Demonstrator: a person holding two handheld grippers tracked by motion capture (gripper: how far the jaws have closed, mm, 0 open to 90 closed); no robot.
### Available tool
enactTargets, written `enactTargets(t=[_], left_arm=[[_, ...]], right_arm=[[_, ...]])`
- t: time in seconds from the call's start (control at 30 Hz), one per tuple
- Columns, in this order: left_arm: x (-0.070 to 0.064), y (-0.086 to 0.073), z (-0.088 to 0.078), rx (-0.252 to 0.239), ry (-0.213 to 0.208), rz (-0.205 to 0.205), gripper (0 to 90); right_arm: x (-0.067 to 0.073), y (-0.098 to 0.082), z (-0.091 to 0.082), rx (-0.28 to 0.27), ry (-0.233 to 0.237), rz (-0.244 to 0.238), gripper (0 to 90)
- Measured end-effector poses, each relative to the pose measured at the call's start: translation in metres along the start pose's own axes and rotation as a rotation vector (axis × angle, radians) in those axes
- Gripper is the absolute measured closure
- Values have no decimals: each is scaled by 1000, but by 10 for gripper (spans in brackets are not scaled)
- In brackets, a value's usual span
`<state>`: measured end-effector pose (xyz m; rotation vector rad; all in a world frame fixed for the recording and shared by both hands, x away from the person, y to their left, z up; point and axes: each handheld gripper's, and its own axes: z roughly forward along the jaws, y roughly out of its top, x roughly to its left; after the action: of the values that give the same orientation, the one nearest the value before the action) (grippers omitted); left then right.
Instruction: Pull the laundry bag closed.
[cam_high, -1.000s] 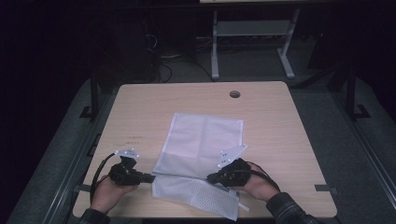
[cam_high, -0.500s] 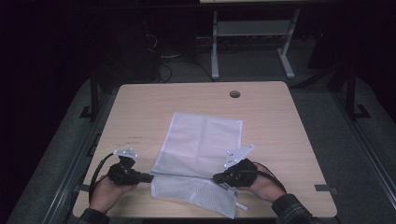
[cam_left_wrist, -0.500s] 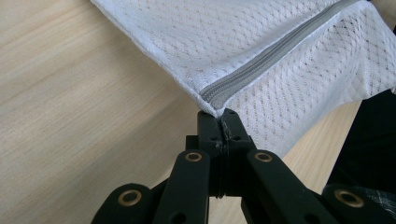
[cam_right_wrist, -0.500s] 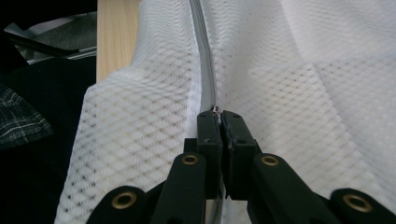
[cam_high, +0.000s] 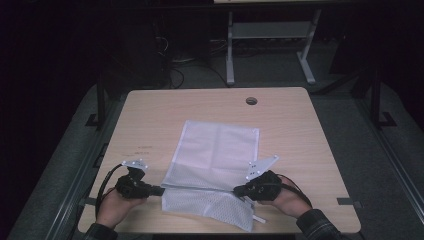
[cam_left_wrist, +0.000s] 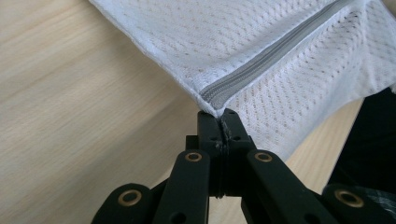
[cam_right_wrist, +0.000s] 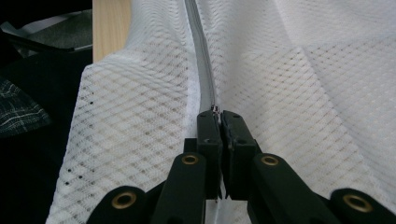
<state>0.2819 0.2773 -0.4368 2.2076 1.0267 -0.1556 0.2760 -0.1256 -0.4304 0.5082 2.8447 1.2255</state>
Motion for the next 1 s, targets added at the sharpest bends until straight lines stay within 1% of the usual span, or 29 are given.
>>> enactTargets(t=[0.17, 0.27, 0.33, 0.4, 0.57, 0.6, 0.67, 0.8, 1.0], left_arm=[[2, -2, -2, -4, 2, -9, 891], [1, -1, -1, -2, 1, -4, 891], [1, 0, -1, -3, -1, -3, 892], [1, 0, -1, -3, 0, -5, 891], [1, -1, -1, -2, 2, -5, 892], [1, -1, -1, -3, 3, -5, 892], [2, -1, -2, 2, 20, -7, 892], [4, -2, -3, -3, 18, -16, 892], [1, -1, -1, 0, 17, -12, 892]], right_arm=[[-1, -3, -4, -1, -6, 6, 864], [-1, -5, -5, -2, -6, 12, 864], [-1, -6, -6, -3, -5, 8, 864], [0, -6, -7, -6, -4, 15, 864], [0, -6, -6, -3, 1, 11, 864], [0, -6, -6, -3, 2, 11, 864], [1, -6, -6, 1, 0, 10, 864], [0, -9, -8, 3, -4, 17, 864], [-2, -13, -11, 12, -5, 26, 864]])
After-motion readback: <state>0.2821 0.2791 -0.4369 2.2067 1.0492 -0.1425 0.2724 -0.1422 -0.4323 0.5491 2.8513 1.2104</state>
